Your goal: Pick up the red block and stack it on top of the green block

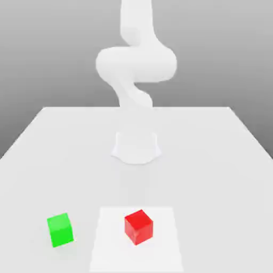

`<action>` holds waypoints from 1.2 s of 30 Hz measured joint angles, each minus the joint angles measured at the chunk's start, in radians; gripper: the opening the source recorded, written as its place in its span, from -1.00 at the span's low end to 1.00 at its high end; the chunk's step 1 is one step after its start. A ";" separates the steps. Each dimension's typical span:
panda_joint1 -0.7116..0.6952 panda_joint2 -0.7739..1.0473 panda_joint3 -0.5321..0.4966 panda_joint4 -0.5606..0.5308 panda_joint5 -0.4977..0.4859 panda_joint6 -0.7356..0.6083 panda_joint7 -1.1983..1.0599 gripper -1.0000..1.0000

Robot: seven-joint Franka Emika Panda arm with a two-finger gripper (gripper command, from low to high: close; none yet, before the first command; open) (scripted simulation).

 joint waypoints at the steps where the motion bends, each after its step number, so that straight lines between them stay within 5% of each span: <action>1: 0.005 0.041 -0.004 -0.021 -0.008 0.023 -0.022 0.00; 19: 0.078 0.699 -0.072 -0.359 0.006 0.393 -0.477 0.00; 26: 0.053 0.952 -0.034 -0.357 0.066 0.594 -0.557 0.00; 27: 0.049 0.975 -0.030 -0.354 0.070 0.613 -0.560 -1.00; 36: 0.053 0.919 -0.036 -0.362 0.057 0.564 -0.550 -1.00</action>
